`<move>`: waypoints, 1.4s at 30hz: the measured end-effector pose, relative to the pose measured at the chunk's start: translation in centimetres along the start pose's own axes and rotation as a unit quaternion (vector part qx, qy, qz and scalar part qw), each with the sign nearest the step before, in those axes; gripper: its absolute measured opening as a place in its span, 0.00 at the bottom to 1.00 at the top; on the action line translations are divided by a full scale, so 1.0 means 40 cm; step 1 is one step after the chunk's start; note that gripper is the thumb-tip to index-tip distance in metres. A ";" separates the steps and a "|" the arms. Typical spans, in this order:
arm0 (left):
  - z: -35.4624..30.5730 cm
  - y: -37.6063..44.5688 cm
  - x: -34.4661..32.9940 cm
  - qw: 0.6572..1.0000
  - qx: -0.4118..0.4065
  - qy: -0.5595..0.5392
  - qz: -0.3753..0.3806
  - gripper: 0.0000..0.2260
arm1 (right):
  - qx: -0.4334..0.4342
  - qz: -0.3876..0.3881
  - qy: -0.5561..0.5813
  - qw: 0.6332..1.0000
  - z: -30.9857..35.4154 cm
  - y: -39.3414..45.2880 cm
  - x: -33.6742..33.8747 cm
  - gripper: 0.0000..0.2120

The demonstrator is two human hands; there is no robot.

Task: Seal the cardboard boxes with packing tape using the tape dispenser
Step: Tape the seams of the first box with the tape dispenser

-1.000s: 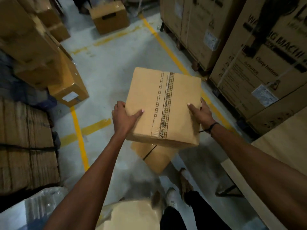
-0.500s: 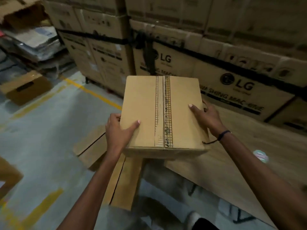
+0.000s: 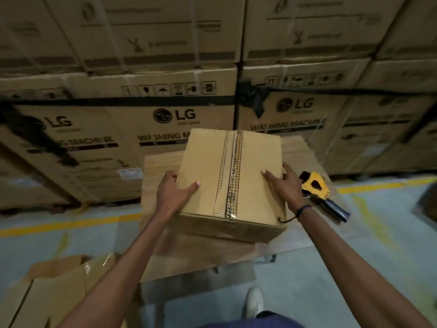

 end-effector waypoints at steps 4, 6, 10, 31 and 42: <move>-0.091 0.112 -0.141 0.998 -0.018 0.045 0.037 0.28 | -0.030 -0.030 0.030 0.999 -0.099 0.056 0.101 0.36; -0.122 0.171 -0.183 0.996 -0.022 0.070 0.049 0.29 | -0.030 -0.034 0.030 0.999 -0.141 0.080 0.118 0.34; -0.126 0.274 -0.241 0.980 -0.019 0.171 0.095 0.30 | -0.016 0.014 0.003 1.000 -0.218 0.104 0.093 0.36; -0.006 0.078 -0.414 0.974 -0.078 0.212 -0.014 0.29 | 0.107 0.104 -0.456 0.877 -0.078 0.461 -0.023 0.38; -0.024 0.302 -0.298 0.939 -0.110 0.311 0.102 0.29 | -0.020 -0.090 -0.409 0.908 -0.145 0.233 -0.147 0.35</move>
Point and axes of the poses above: each hand's wrist, its own y-axis towards the middle knuckle, its own x-axis out of the back of the hand, z = x × y, the point moved 1 cm from there along y, towards the middle knuckle, and after that the axes turned 8 degrees about z, right-handed, at the moved point
